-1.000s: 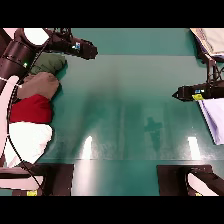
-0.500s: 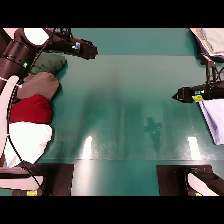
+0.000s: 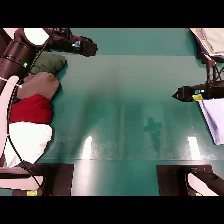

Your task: Fold the shirts.

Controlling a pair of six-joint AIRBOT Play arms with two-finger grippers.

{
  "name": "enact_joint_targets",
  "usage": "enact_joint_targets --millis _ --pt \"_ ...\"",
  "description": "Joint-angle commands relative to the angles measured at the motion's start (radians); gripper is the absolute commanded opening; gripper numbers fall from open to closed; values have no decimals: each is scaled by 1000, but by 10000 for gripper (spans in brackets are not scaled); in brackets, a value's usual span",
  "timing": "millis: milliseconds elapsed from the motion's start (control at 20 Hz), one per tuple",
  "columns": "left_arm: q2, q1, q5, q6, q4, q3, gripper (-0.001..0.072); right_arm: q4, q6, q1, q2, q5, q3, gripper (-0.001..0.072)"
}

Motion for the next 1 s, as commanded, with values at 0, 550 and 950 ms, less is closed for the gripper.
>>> enact_joint_targets --millis 0,550,950 --pt "-3 1 74 -14 134 0 588 8 1 1 0 -4 1 19" --pt "-264 430 145 -312 431 1 614 8 1 1 0 2 1 19" --pt "-400 480 263 -310 435 3 611 9 1 1 0 0 1 19"
